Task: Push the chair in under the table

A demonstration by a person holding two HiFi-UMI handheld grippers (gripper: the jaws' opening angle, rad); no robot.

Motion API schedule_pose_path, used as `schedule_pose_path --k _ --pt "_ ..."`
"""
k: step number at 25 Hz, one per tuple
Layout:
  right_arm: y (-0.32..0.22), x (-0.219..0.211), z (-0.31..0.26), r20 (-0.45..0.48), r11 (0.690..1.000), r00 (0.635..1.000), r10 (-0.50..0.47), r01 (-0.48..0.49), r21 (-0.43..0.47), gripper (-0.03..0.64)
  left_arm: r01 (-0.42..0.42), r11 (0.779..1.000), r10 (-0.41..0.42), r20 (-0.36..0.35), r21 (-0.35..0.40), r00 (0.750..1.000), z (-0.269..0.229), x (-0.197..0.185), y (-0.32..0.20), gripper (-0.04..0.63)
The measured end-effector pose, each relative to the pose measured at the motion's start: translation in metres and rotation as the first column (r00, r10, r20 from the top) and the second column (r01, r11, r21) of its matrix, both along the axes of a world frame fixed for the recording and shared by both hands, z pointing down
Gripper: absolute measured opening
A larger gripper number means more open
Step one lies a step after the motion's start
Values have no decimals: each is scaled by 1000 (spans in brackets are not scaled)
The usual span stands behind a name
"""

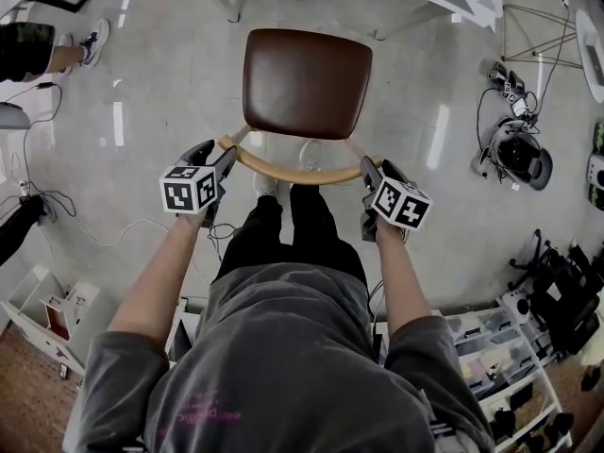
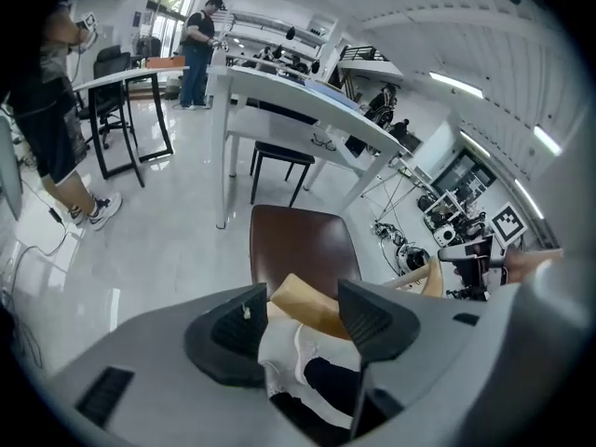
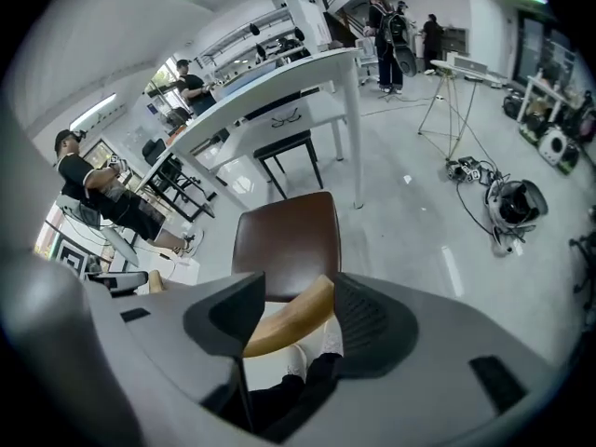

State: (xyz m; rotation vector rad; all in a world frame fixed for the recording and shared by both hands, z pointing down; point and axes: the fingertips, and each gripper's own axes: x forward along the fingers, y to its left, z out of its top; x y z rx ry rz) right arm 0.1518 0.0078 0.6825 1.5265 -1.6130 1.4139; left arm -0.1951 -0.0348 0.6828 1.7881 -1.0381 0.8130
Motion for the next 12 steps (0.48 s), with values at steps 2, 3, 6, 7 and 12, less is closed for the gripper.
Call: schedule_pose_path --k 2,3,6,7,12 --pt "-1 2 3 -12 1000 1000 18 -18 -7 215 34 999 -34 -5 -32 999 8 -2 1 239" --pt "-2 4 5 -18 1000 1000 25 -25 -12 215 50 998 -51 -8 -46 999 11 -4 1 239" --pt "-2 9 13 -19 997 998 56 -57 -43 215 82 994 -84 -21 -70 996 17 -3 -2 245" --pt "-1 10 16 -16 996 998 63 -64 -55 215 83 994 -85 -22 -76 996 19 -1 -3 245" --pt "1 9 34 -4 991 997 80 -80 -104 215 101 987 -105 -31 -122 994 27 4 -7 249"
